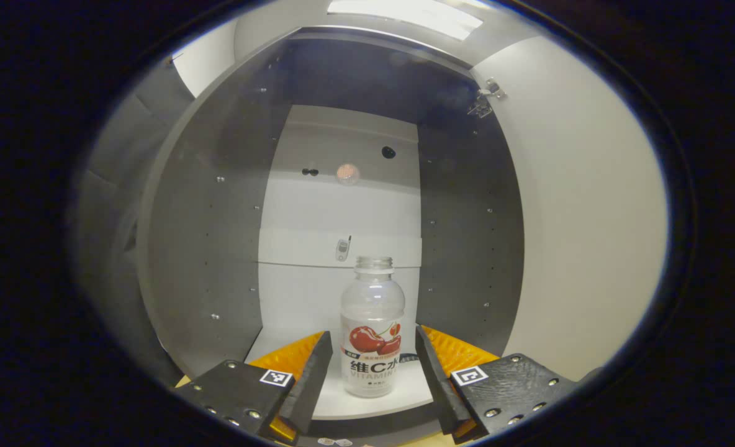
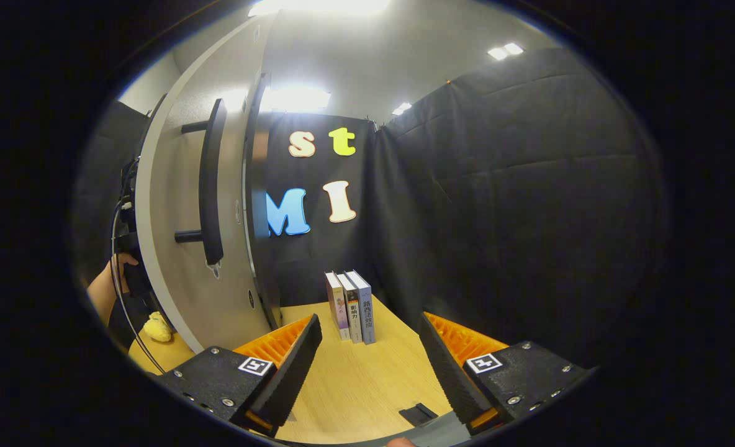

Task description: Open the cabinet door with the right hand, grasp the bottle in the cabinet with the left hand and place it on the coaster, then close the cabinet door with the right hand.

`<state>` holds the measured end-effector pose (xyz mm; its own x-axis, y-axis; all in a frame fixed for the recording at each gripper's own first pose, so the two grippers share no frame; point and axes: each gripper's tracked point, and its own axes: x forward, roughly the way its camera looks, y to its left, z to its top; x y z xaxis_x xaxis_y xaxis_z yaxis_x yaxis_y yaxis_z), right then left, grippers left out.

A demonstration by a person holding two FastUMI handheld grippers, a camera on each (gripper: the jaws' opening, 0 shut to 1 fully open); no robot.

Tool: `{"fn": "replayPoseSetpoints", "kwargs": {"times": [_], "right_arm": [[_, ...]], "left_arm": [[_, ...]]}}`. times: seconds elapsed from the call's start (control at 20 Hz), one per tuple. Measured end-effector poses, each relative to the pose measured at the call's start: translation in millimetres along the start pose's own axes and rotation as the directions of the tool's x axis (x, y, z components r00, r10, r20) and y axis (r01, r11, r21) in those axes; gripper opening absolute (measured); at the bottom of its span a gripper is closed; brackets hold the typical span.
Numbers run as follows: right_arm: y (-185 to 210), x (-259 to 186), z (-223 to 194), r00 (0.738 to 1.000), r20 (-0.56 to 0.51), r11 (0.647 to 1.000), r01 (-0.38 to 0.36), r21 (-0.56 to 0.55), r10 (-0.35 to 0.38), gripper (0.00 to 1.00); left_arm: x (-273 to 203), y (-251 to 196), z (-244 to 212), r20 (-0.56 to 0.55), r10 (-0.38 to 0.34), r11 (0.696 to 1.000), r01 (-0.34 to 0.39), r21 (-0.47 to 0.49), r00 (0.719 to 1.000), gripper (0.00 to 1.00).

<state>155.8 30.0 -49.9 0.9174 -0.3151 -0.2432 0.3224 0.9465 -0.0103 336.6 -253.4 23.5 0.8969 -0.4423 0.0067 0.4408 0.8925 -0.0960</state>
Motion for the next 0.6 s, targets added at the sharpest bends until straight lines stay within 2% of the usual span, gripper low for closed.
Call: {"fn": "replayPoseSetpoints", "kwargs": {"times": [0.15, 0.4, 0.45, 0.5, 0.6], "right_arm": [[4, 2, -2, 1.000, -0.010, 1.000, 0.010, 0.000, -0.010, 0.97], [6, 1, -5, 1.000, -0.018, 1.000, 0.021, -0.010, -0.021, 0.97], [6, 2, -6, 1.000, -0.019, 1.000, 0.021, -0.011, -0.021, 0.97], [5, 1, -6, 1.000, -0.020, 1.000, 0.019, -0.011, -0.019, 0.97], [5, 0, -5, 1.000, -0.022, 1.000, 0.015, -0.009, -0.015, 0.97]], "left_arm": [[17, -3, -16, -0.034, -0.026, 1.000, 0.026, -0.012, 0.999, 0.72], [33, 1, -22, -0.049, -0.017, 1.000, 0.017, -0.014, 0.999, 0.72], [36, 3, -24, -0.055, -0.015, 1.000, 0.014, -0.012, 0.998, 0.77], [37, 4, -25, -0.057, -0.008, 1.000, 0.008, -0.012, 0.998, 0.72], [36, 4, -24, -0.056, -0.001, 1.000, 0.001, -0.010, 0.998, 0.72]]}}
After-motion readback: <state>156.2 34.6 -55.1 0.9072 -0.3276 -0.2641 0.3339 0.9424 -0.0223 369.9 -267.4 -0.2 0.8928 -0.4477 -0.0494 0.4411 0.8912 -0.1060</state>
